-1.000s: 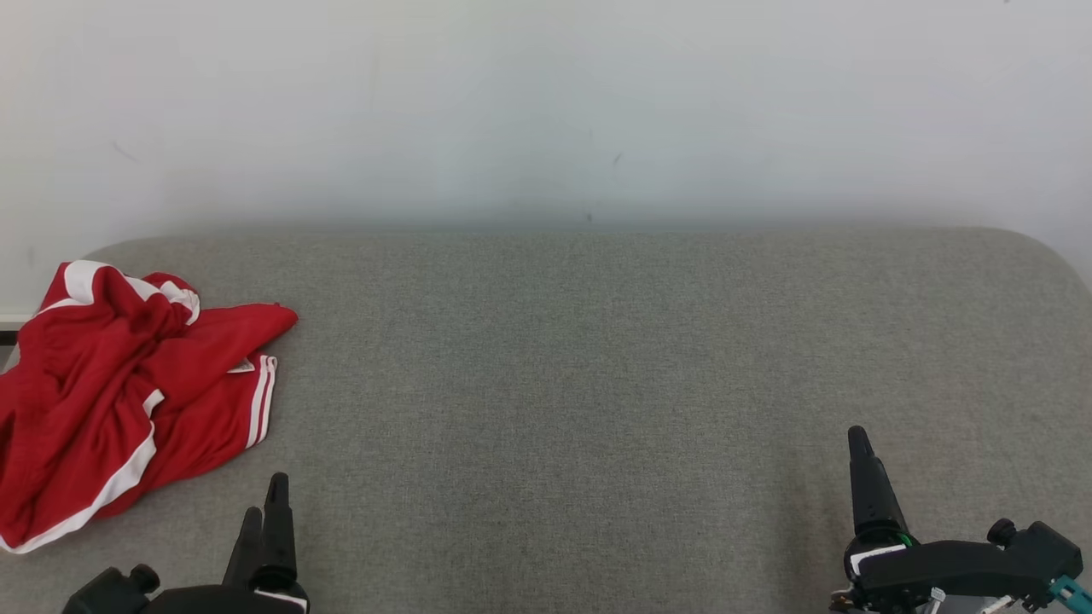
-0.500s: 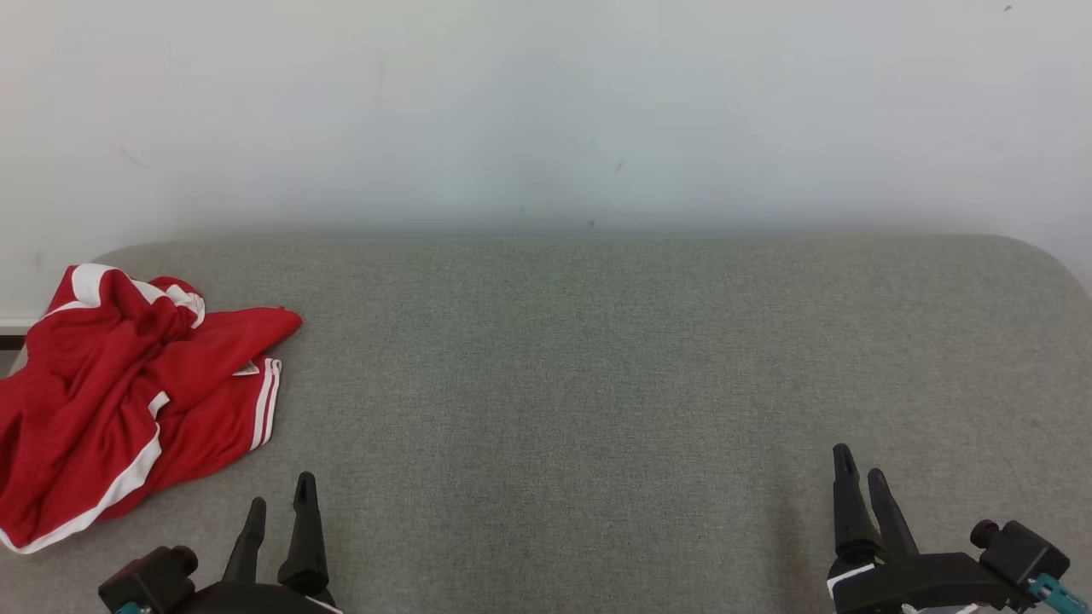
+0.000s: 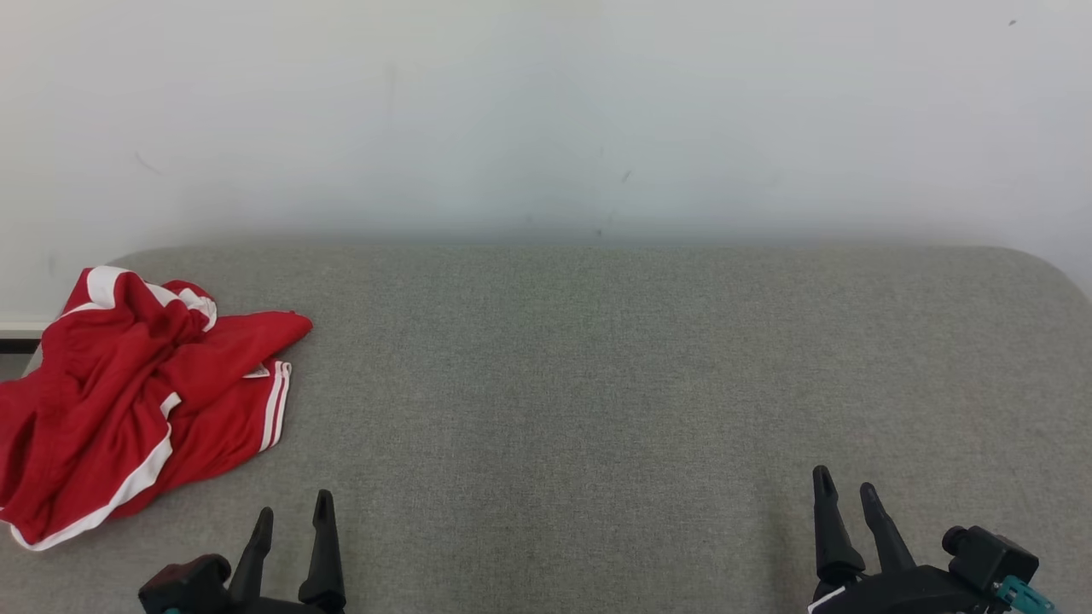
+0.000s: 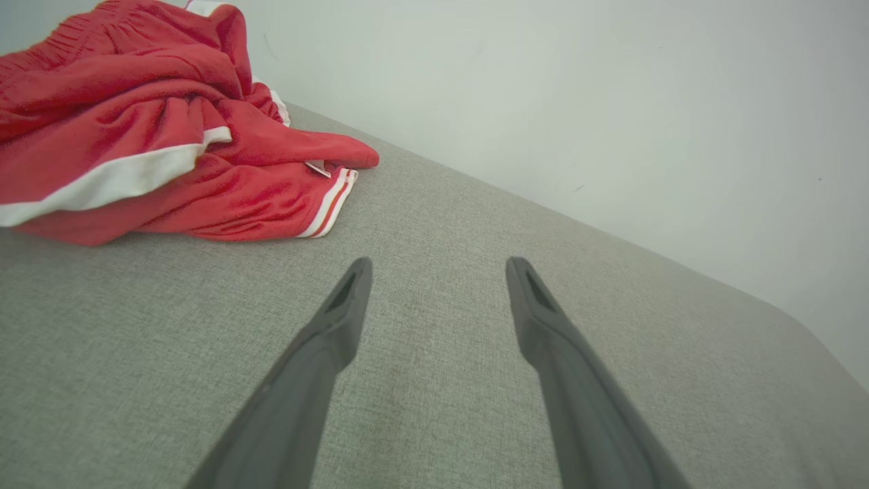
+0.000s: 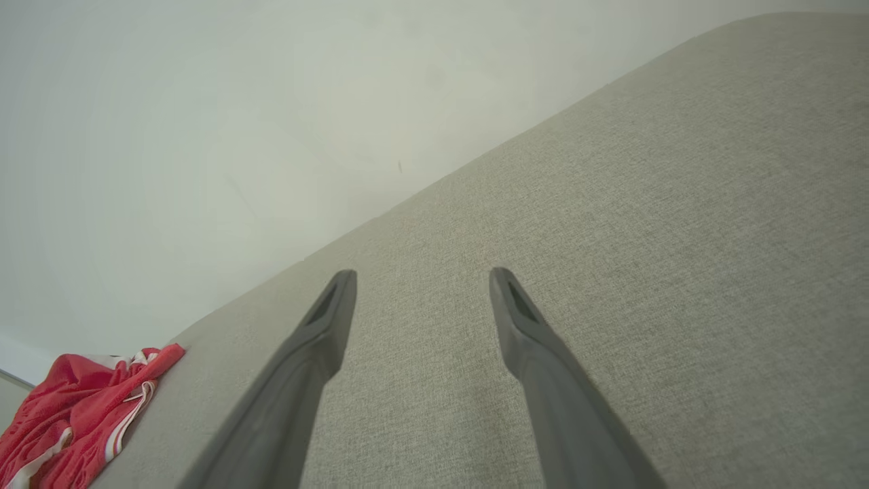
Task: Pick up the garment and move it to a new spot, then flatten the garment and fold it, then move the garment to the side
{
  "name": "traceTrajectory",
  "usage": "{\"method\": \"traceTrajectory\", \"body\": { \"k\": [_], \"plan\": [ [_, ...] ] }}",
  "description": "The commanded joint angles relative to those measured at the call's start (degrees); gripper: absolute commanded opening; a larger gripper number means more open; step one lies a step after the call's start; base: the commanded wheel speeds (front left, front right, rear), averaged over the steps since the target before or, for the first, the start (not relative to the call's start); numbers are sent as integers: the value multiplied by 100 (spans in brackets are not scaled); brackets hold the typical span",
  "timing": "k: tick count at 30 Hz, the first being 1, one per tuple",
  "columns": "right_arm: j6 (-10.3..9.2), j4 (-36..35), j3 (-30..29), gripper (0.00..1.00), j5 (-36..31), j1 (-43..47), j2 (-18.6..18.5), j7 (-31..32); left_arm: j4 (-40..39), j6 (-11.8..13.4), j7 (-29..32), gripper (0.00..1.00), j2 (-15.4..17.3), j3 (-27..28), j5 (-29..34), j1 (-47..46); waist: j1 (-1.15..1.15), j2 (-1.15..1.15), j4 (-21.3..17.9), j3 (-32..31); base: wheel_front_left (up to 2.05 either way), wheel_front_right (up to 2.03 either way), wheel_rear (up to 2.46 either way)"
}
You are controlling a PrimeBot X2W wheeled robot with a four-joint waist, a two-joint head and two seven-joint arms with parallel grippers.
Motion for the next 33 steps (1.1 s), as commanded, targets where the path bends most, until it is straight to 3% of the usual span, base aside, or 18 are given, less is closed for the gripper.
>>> {"method": "traceTrajectory", "body": {
  "k": [1,9,33],
  "plan": [
    [-7,28,-11,100,-219,-18,-11,-46,-6,35,-75,100,33,-53,197,-2,0,0,4,-11,0,0,0],
    [-8,174,-8,100,-1196,-21,-13,-209,61,54,-357,100,60,-215,1026,41,0,0,-3,-43,0,0,0],
    [-11,313,-45,100,-2367,49,-16,-349,675,-35,-776,100,9,-350,1927,-112,0,0,65,-115,0,0,0]
  ]
}}
